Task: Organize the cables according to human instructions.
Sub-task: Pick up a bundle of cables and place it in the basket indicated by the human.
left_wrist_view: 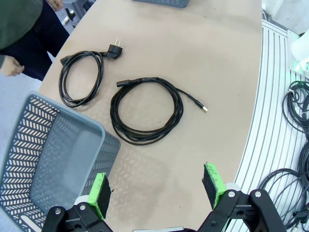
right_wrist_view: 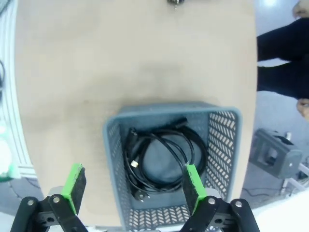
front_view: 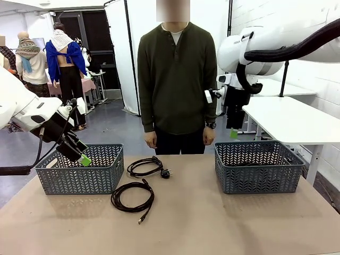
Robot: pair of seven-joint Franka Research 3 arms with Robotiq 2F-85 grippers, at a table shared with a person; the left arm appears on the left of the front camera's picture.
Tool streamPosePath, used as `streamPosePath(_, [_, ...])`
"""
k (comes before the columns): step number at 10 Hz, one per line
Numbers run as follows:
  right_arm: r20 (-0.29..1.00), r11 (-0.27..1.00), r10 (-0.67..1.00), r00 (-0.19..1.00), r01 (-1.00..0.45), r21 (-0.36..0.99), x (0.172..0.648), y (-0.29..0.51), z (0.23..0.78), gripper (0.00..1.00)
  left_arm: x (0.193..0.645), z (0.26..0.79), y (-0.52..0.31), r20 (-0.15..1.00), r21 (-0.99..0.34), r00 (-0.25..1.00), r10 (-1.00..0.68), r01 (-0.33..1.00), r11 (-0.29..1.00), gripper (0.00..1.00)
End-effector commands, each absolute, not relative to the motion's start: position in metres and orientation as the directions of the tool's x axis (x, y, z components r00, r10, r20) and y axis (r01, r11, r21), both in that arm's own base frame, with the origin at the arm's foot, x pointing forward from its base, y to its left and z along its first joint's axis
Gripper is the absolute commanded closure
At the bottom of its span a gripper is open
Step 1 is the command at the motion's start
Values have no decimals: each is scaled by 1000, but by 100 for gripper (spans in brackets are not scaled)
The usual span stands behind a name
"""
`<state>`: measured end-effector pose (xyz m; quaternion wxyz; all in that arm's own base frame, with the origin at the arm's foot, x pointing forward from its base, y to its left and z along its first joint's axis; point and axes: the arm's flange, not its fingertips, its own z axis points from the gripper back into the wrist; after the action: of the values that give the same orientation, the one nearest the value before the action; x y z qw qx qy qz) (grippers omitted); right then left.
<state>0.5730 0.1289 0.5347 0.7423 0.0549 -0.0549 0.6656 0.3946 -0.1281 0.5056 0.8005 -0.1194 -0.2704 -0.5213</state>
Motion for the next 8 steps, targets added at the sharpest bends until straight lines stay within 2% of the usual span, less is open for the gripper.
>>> streamPosePath(1, [223, 182, 958, 178, -983, 0, 545, 139, 532, 0, 397, 505, -125, 570, 84, 294, -767, 908, 411, 0])
streamPosePath(2, [231, 232, 948, 217, -972, -42, 531, 146, 529, 0, 397, 505, -125, 570, 84, 294, -767, 908, 411, 0])
streamPosePath(4, [326, 284, 912, 249, -957, -63, 507, 155, 520, 0, 397, 505, -125, 570, 84, 294, -767, 908, 411, 0])
streamPosePath(8, [415, 310, 870, 265, -950, -43, 469, 172, 497, 0, 397, 505, -125, 570, 84, 294, -767, 908, 411, 0])
